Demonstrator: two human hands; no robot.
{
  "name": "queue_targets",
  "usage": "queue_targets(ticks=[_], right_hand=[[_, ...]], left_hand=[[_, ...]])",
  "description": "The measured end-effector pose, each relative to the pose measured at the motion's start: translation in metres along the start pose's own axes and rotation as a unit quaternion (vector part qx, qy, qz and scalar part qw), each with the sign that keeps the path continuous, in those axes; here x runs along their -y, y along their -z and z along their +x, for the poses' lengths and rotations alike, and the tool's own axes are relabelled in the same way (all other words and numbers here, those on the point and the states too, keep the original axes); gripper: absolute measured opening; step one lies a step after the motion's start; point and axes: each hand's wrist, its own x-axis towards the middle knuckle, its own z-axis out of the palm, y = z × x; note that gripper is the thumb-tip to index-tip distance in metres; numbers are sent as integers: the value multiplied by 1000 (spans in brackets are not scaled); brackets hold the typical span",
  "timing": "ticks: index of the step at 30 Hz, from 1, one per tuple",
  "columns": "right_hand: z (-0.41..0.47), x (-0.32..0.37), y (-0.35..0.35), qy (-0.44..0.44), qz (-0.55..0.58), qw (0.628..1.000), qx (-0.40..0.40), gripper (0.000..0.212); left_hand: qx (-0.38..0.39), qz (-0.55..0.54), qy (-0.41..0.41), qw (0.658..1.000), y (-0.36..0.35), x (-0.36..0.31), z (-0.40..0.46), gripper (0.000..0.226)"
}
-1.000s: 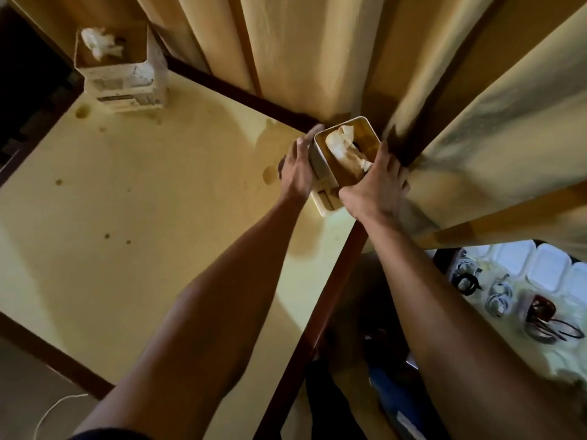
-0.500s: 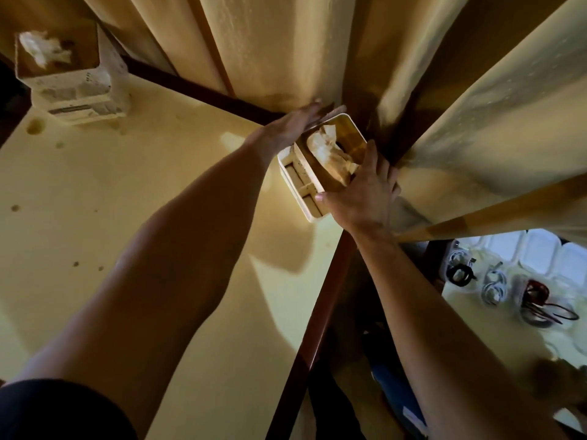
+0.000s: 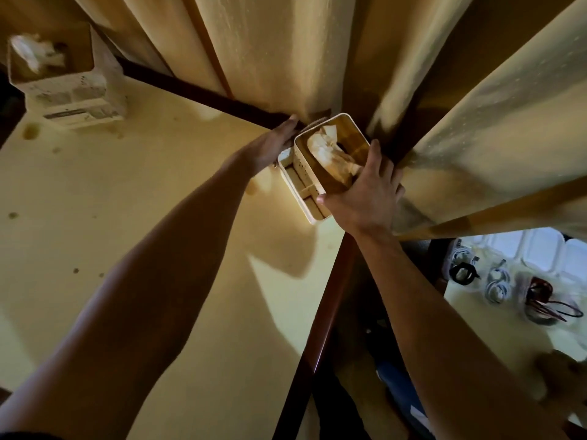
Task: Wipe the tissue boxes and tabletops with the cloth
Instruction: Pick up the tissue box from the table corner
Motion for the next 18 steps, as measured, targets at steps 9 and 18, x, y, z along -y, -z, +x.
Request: queue_targets(ticks=[9, 18], right_hand=[[-2, 5, 3, -5, -26, 1000, -5, 117], [0, 4, 0, -10, -34, 999, 1, 133]], left_hand=[[-196, -165, -103, 961, -72, 67, -59, 71], [-261, -261, -107, 923, -197, 69, -107, 75]])
